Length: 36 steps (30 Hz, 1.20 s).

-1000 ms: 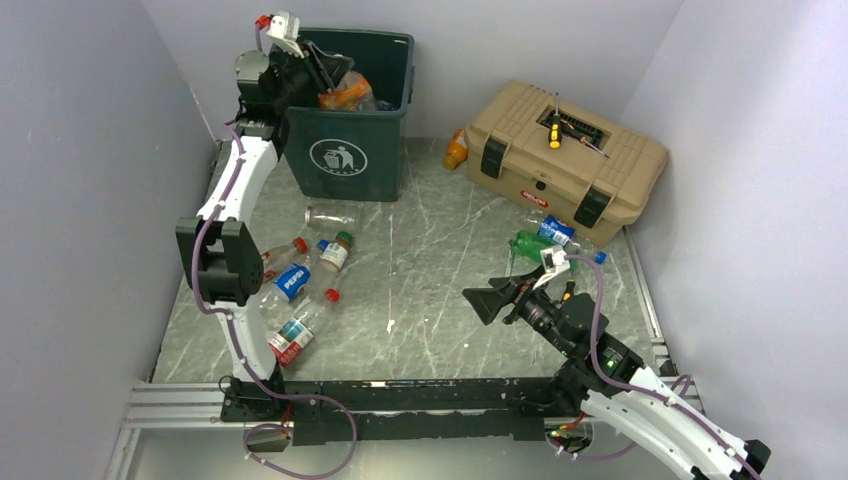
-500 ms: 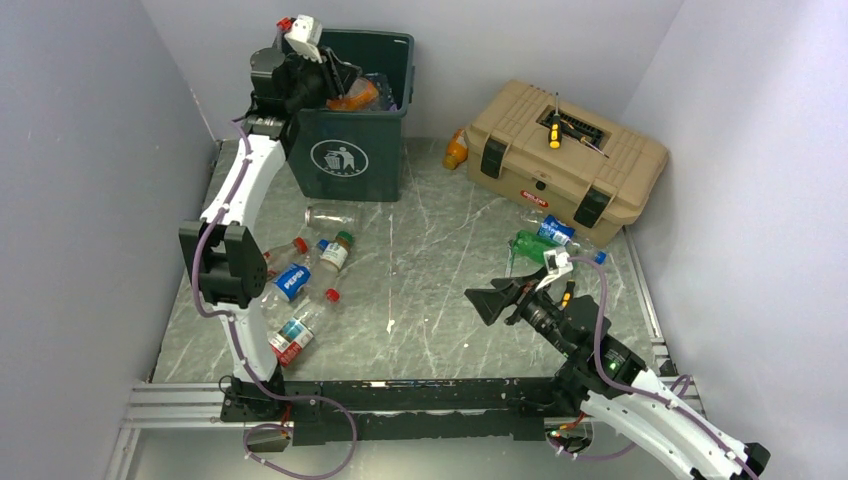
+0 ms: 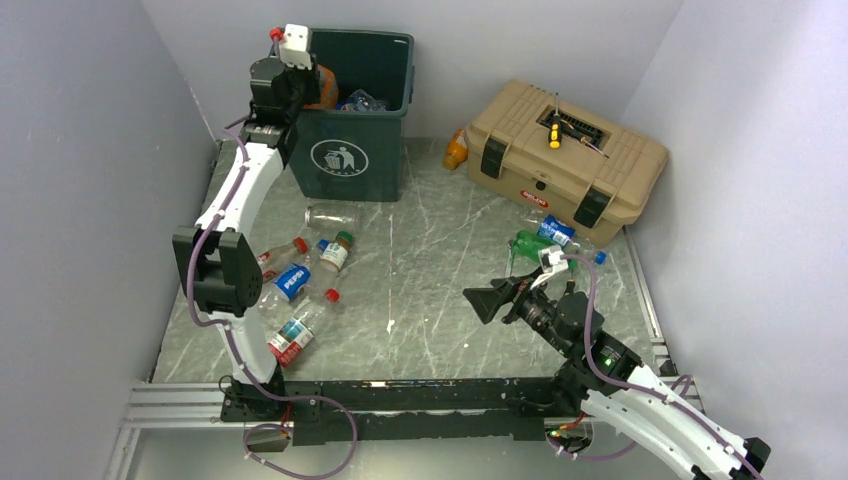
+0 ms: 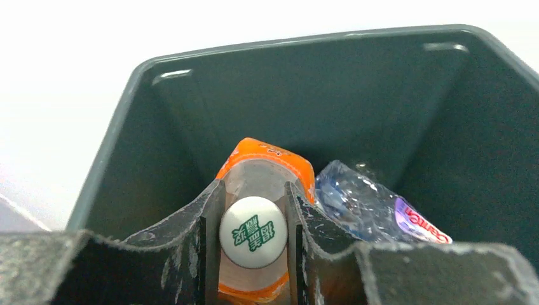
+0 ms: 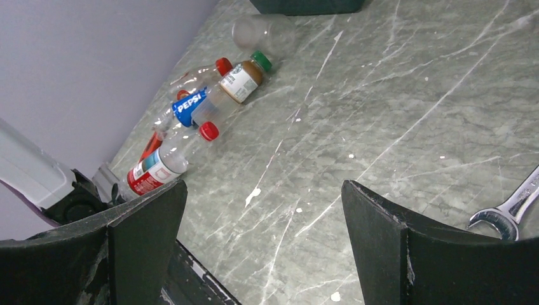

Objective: Put the plastic bottles in the bin
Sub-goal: Place the plastic bottle in the trash bin.

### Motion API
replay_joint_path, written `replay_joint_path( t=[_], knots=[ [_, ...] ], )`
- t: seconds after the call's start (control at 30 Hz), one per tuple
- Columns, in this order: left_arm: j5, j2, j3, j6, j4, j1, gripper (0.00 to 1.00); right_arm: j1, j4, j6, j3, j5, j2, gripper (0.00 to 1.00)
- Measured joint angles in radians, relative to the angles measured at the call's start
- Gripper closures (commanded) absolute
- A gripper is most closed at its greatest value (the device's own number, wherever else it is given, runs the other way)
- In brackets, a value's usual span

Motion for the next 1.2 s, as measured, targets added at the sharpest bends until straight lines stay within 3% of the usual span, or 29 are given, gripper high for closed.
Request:
replay_joint_path(
  t=[0.1, 0.3, 0.4, 0.47, 0.57, 0.7, 0.97, 1.2],
  knots=[
    [-0.026, 0.000, 0.000, 0.000, -0.004, 0.007, 1.00, 0.000, 0.000, 0.000, 0.000, 0.000, 0.001, 0.04],
    [0.009, 0.055, 0.168, -0.011, -0.125, 0.005, 1.00, 0.000, 0.000, 0.000, 0.000, 0.000, 0.005, 0.04],
    [0.028, 0.079, 0.190, -0.015, -0.171, 0.005, 0.90, 0.000, 0.000, -0.001, 0.000, 0.000, 0.004, 0.04],
    [0.031, 0.092, 0.190, -0.024, -0.186, 0.005, 0.74, 0.000, -0.005, -0.003, 0.000, 0.001, 0.000, 0.04],
    [0.030, 0.096, 0.186, -0.022, -0.197, 0.000, 0.32, 0.000, -0.023, -0.008, 0.000, 0.006, -0.010, 0.04],
    [0.027, 0.072, 0.136, -0.002, -0.234, -0.031, 0.02, 0.000, -0.040, -0.017, 0.000, 0.020, -0.019, 0.04],
    [-0.008, 0.018, 0.106, 0.015, -0.269, -0.084, 0.00, 0.000, -0.053, -0.029, 0.016, 0.024, -0.019, 0.04],
    [-0.061, -0.245, 0.018, 0.043, -0.168, -0.179, 0.01, 0.000, -0.089, -0.045, 0.061, 0.045, -0.022, 0.04]
  ],
)
